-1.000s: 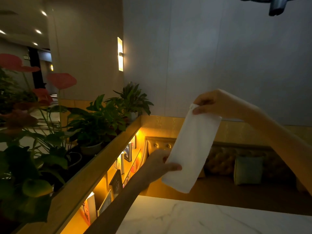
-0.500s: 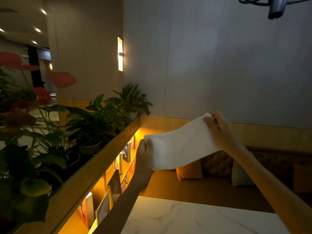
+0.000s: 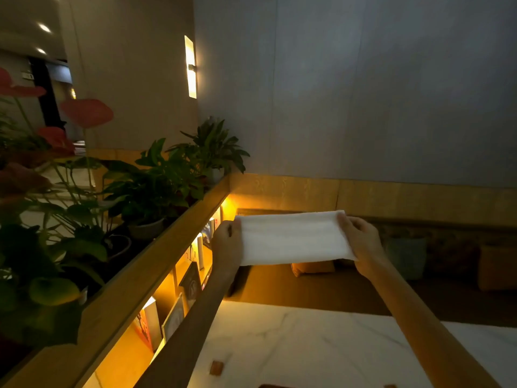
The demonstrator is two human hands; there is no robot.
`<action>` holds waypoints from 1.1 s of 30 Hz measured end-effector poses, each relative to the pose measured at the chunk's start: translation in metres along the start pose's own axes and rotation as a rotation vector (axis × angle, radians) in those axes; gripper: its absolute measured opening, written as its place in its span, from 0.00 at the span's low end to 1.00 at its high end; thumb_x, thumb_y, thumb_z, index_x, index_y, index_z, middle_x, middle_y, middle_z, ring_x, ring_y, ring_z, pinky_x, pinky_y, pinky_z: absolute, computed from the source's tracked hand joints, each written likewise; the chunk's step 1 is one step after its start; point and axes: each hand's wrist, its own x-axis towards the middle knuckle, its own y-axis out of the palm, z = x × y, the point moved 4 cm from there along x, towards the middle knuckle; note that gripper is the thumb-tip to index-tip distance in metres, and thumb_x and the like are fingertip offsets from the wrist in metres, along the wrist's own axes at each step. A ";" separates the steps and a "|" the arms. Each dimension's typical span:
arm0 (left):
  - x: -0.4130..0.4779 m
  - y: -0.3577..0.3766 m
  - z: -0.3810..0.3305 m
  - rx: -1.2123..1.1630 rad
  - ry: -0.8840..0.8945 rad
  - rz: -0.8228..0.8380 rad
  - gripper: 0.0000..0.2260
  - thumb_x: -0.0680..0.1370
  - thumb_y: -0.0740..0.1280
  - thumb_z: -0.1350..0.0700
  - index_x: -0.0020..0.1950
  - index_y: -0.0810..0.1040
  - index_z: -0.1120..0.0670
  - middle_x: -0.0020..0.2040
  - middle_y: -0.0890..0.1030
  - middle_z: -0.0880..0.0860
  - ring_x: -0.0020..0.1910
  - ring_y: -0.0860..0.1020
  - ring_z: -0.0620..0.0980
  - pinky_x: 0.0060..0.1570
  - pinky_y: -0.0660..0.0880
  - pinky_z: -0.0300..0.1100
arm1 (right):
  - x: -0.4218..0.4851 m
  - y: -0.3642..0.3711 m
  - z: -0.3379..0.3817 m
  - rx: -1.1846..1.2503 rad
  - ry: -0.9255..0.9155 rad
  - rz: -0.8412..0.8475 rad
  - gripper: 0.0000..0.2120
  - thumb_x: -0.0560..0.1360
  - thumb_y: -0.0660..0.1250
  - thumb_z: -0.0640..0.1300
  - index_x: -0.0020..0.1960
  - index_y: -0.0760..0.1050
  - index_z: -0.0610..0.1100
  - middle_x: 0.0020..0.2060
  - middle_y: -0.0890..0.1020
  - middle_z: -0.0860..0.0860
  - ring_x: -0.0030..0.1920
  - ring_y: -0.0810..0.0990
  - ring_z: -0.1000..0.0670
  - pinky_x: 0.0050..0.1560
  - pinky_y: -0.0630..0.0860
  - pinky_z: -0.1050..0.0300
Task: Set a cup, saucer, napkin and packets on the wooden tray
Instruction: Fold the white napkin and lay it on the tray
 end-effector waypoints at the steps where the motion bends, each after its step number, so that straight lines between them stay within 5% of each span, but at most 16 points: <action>1: -0.001 0.003 0.009 0.036 -0.012 -0.001 0.15 0.83 0.57 0.50 0.52 0.76 0.61 0.47 0.79 0.57 0.48 0.79 0.54 0.48 0.75 0.48 | -0.005 0.002 -0.010 -0.016 0.027 0.005 0.08 0.75 0.65 0.57 0.47 0.75 0.53 0.45 0.82 0.50 0.43 0.83 0.50 0.37 0.80 0.57; 4: -0.011 0.011 0.026 0.172 -0.033 0.007 0.10 0.83 0.58 0.52 0.47 0.74 0.55 0.37 0.74 0.45 0.39 0.74 0.42 0.36 0.66 0.33 | -0.021 0.010 -0.039 -0.041 0.084 0.037 0.11 0.76 0.64 0.56 0.50 0.76 0.49 0.43 0.82 0.49 0.39 0.82 0.52 0.30 0.77 0.64; 10: -0.050 0.050 0.037 0.292 0.013 0.091 0.12 0.83 0.60 0.52 0.43 0.77 0.54 0.33 0.75 0.46 0.32 0.73 0.38 0.32 0.65 0.34 | -0.059 0.061 -0.077 -0.079 0.120 0.051 0.16 0.75 0.66 0.53 0.51 0.77 0.40 0.39 0.81 0.49 0.39 0.81 0.51 0.37 0.79 0.61; 14: -0.068 0.065 0.039 0.269 0.032 0.185 0.12 0.81 0.62 0.55 0.50 0.81 0.61 0.44 0.83 0.58 0.43 0.81 0.53 0.42 0.71 0.37 | -0.077 0.086 -0.082 0.051 0.142 0.001 0.14 0.77 0.66 0.48 0.50 0.79 0.36 0.35 0.82 0.51 0.37 0.81 0.52 0.37 0.78 0.61; 16: -0.073 0.066 0.039 0.257 0.051 0.215 0.10 0.80 0.63 0.58 0.50 0.81 0.63 0.47 0.83 0.61 0.48 0.81 0.59 0.38 0.71 0.33 | -0.082 0.090 -0.074 0.113 0.124 -0.016 0.24 0.74 0.63 0.56 0.49 0.78 0.34 0.31 0.83 0.56 0.34 0.82 0.57 0.36 0.78 0.65; 18: -0.077 0.065 0.037 0.270 0.093 0.226 0.10 0.80 0.63 0.59 0.51 0.81 0.64 0.49 0.82 0.61 0.49 0.79 0.59 0.40 0.69 0.35 | -0.083 0.089 -0.068 0.076 0.076 -0.015 0.25 0.72 0.63 0.56 0.51 0.78 0.33 0.35 0.85 0.50 0.40 0.84 0.54 0.43 0.81 0.59; 20: -0.079 0.065 0.036 0.295 0.132 0.218 0.10 0.80 0.63 0.58 0.52 0.80 0.63 0.50 0.80 0.61 0.47 0.76 0.54 0.43 0.67 0.34 | -0.084 0.085 -0.067 0.014 0.029 -0.034 0.16 0.76 0.65 0.47 0.54 0.79 0.34 0.44 0.85 0.41 0.47 0.84 0.45 0.48 0.82 0.49; 24: -0.085 0.068 0.034 0.363 0.158 0.207 0.13 0.83 0.60 0.54 0.55 0.79 0.61 0.48 0.74 0.52 0.42 0.71 0.40 0.38 0.64 0.24 | -0.086 0.084 -0.067 0.003 0.020 -0.023 0.14 0.77 0.65 0.45 0.55 0.80 0.37 0.47 0.85 0.41 0.48 0.84 0.46 0.48 0.82 0.50; 29: -0.084 0.070 0.038 0.022 -0.069 0.516 0.12 0.83 0.56 0.59 0.57 0.79 0.60 0.53 0.79 0.57 0.50 0.79 0.48 0.47 0.74 0.36 | -0.083 0.078 -0.063 -0.097 -0.006 0.150 0.12 0.76 0.67 0.47 0.54 0.80 0.41 0.44 0.84 0.47 0.44 0.83 0.52 0.46 0.80 0.56; 31: -0.079 0.061 0.041 -0.101 -0.186 0.534 0.10 0.82 0.61 0.58 0.51 0.83 0.51 0.54 0.81 0.54 0.52 0.79 0.48 0.51 0.76 0.39 | -0.081 0.074 -0.057 -0.122 -0.027 0.233 0.12 0.75 0.68 0.43 0.57 0.78 0.42 0.46 0.82 0.50 0.43 0.82 0.59 0.43 0.79 0.66; 33: -0.078 0.050 0.048 -0.133 -0.198 0.462 0.11 0.80 0.63 0.60 0.52 0.82 0.48 0.53 0.80 0.50 0.55 0.78 0.51 0.54 0.77 0.43 | -0.079 0.072 -0.050 -0.145 -0.051 0.315 0.12 0.76 0.67 0.41 0.59 0.78 0.41 0.48 0.82 0.48 0.45 0.82 0.58 0.43 0.81 0.65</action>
